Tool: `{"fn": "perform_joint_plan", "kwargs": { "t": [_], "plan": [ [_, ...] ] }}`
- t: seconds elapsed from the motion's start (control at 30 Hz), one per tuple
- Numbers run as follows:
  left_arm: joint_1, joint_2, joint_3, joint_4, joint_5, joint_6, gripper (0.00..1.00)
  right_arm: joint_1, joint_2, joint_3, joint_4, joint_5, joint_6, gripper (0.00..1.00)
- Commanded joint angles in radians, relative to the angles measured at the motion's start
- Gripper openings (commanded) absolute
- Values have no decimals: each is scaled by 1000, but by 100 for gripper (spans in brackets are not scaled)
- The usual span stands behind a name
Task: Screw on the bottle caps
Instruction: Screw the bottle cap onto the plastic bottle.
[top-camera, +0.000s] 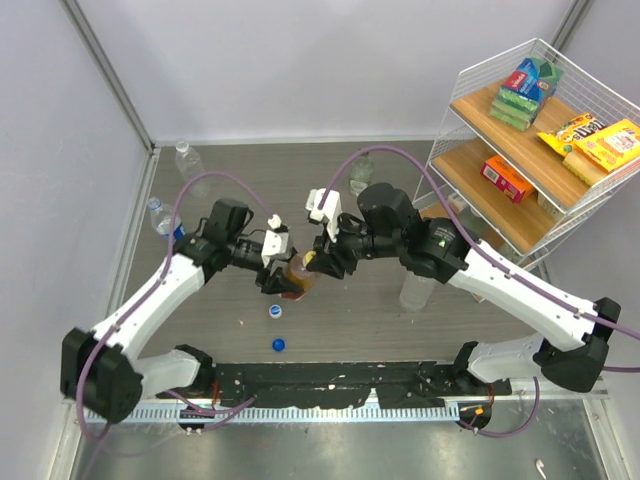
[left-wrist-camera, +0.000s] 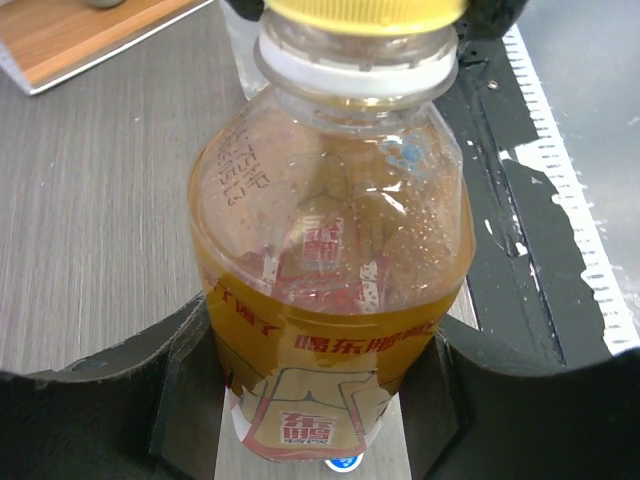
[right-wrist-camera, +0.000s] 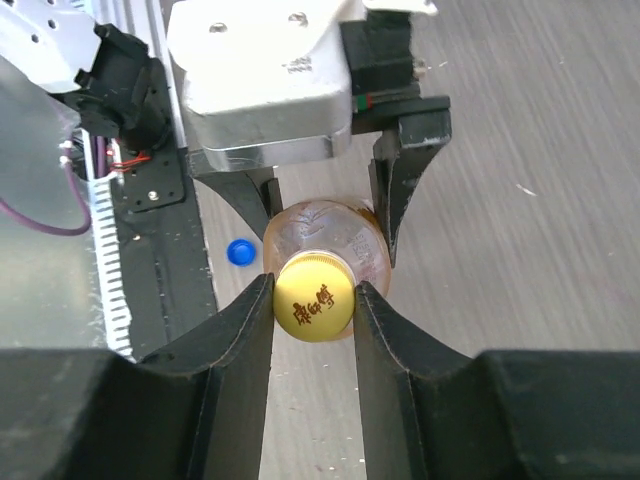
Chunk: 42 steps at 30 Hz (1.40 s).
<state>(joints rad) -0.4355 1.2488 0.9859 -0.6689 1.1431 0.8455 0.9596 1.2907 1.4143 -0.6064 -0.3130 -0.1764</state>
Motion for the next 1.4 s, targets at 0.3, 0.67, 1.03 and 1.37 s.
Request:
{"fn": "perform_joint_plan", "kwargs": {
  "t": [0.3, 0.67, 1.03, 1.37],
  "plan": [
    [-252, -287, -151, 620, -599, -535, 17, 8, -10, -81, 160, 158, 371, 1],
    [-388, -318, -294, 1024, -1071, -680, 17, 8, 56, -46, 106, 426, 632, 1],
    [-434, -235, -397, 1328, -1299, -755, 15, 44, 157, -6, 112, 667, 746, 5],
    [-433, -230, -447, 1332, -1226, -818, 11, 45, 93, 8, 171, 608, 667, 37]
  ]
}}
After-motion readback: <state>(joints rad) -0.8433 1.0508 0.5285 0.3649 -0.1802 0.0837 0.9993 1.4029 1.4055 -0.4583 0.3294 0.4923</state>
